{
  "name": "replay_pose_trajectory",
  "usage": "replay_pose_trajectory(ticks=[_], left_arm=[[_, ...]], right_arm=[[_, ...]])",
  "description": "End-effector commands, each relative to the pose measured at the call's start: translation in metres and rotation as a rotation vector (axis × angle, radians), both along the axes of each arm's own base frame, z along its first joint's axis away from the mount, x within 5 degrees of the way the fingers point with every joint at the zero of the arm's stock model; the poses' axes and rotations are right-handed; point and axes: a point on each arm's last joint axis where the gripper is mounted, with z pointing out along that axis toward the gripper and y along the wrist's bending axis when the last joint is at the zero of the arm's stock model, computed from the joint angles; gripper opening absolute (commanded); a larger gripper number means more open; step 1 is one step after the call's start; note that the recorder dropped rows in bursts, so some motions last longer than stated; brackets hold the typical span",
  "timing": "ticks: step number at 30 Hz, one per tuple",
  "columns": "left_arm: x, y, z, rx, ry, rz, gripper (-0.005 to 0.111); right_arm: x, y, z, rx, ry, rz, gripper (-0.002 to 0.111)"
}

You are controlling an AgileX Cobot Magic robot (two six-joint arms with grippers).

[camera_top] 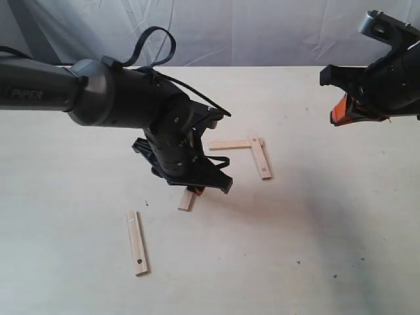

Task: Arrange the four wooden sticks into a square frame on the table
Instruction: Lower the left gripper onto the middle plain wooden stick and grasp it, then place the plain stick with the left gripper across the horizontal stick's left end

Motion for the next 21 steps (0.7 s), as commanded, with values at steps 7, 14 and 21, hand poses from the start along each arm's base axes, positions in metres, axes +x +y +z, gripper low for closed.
replay_pose_trajectory(ticks=[7, 14, 21], left_arm=[[0.012, 0.005, -0.007, -0.015, -0.047, 0.004, 0.048], [0.012, 0.005, -0.019, -0.016, -0.009, 0.026, 0.048], [0.012, 0.005, -0.020, -0.017, 0.001, 0.029, 0.046]], right_arm=[[-0.001, -0.002, 0.002, -0.005, -0.018, -0.002, -0.001], [0.000, -0.002, 0.002, -0.006, -0.023, -0.005, -0.001], [0.001, -0.002, 0.002, -0.001, -0.030, -0.012, -0.001]])
